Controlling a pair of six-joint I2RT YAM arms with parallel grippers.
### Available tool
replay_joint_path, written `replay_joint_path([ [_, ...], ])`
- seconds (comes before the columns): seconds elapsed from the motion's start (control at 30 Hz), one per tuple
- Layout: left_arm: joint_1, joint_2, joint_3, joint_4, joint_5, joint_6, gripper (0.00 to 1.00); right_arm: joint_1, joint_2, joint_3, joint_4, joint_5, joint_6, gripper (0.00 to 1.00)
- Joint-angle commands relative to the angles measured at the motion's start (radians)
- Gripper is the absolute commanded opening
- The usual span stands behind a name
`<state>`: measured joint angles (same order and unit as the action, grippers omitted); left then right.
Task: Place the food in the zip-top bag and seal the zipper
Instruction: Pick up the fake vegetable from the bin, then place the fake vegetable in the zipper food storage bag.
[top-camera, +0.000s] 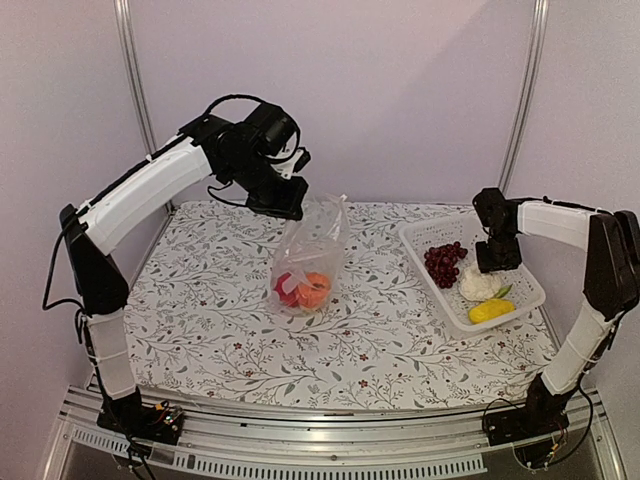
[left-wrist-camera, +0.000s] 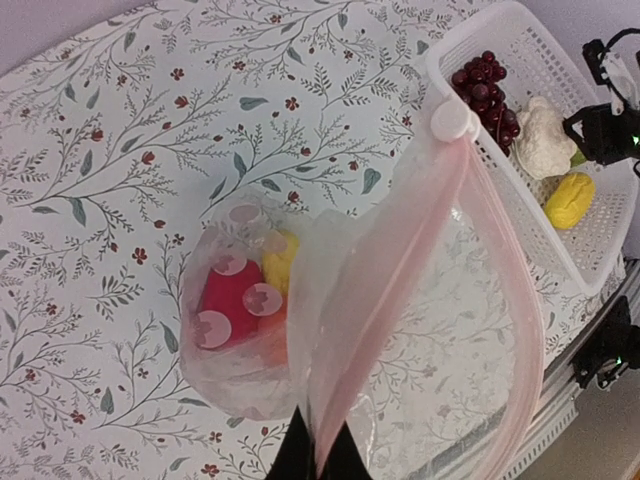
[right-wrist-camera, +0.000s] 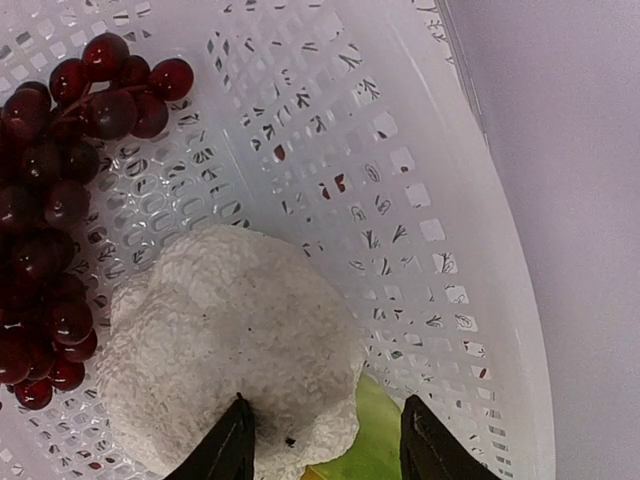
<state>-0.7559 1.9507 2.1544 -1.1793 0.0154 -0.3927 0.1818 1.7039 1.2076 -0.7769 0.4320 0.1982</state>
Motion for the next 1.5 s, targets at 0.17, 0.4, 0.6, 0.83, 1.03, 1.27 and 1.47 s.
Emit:
replay_joint_path([
  [0.17,0.015,-0.040,-0.025,-0.001,0.003,0.003,0.00,-0.010,0.052,-0.088,0.082,-0.325,0.025,0.79],
  [0.4,0.015,-0.024,-0.025,0.002,0.005,0.003,0.00,-0.010,0.055,-0.096,0.089,-0.520,0.057,0.92],
  [0.6,0.016,-0.008,-0.009,0.006,0.012,0.002,0.00,-0.012,0.107,-0.097,0.123,-0.680,0.104,0.94],
  [0.83,0.018,-0.005,-0.012,0.004,0.009,0.004,0.00,-0.009,0.133,-0.100,0.161,-0.820,0.138,0.79],
  [1.03,0.019,-0.009,-0.010,0.003,0.001,0.004,0.00,0.014,0.018,-0.014,0.033,-0.687,0.156,0.55],
  [1.27,0.021,-0.013,-0.016,0.022,0.010,-0.008,0.00,0.137,-0.177,0.188,-0.152,-0.589,0.146,0.48],
  [1.47,0.021,-0.012,-0.020,0.048,0.035,-0.021,0.00,0.285,-0.197,0.408,-0.236,-0.610,0.181,0.47],
])
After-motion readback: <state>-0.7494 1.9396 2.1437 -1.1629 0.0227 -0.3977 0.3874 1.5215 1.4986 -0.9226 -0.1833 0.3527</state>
